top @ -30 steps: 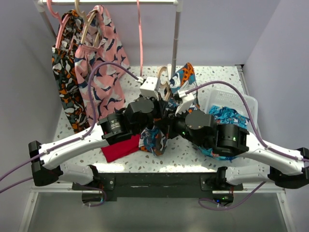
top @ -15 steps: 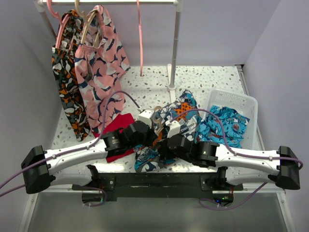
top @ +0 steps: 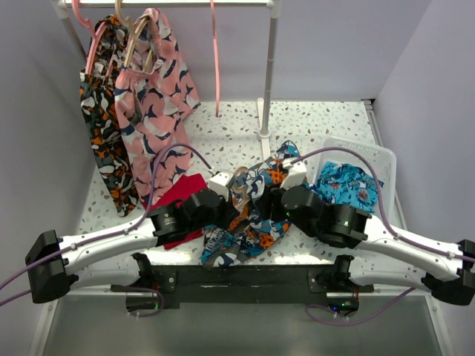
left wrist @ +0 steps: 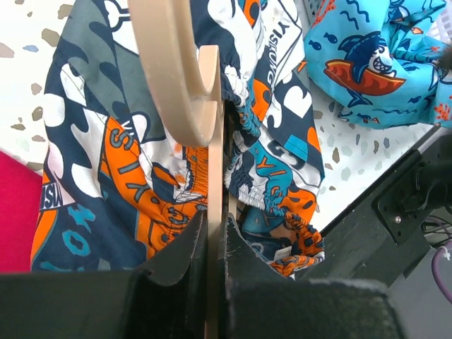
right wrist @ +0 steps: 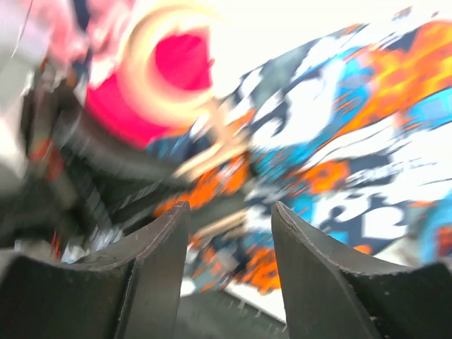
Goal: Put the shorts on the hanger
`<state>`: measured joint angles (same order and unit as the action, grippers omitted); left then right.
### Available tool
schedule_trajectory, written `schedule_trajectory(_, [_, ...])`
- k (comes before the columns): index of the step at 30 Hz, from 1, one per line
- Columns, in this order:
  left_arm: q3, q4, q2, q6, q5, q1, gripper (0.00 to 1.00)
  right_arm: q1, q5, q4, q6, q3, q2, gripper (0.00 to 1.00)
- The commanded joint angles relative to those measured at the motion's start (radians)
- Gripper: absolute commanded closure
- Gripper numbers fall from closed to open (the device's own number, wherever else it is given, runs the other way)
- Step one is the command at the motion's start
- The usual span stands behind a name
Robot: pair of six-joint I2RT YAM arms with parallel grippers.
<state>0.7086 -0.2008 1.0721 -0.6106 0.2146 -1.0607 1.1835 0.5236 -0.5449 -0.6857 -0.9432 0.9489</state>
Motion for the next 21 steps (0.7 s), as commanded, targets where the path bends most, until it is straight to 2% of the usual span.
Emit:
schedule_trajectory(1, [0.066,-0.029,-0.031,0.048,-0.018,0.001,1.0,-0.108,0.027,-0.008,0.124,-0.02,0.027,0.47])
schedule_trajectory(7, [0.101,-0.067,-0.044,0.071,-0.023,-0.001,1.0,-0.151,-0.125,0.149,0.206,0.053,0.126,0.48])
schedule_trajectory(12, [0.141,-0.1,-0.038,0.097,-0.023,0.001,1.0,-0.151,-0.094,0.18,0.212,0.063,0.171,0.42])
schedule_trajectory(21, [0.219,-0.176,-0.041,0.141,-0.037,0.001,1.0,-0.151,-0.036,0.175,0.187,0.0,0.254,0.46])
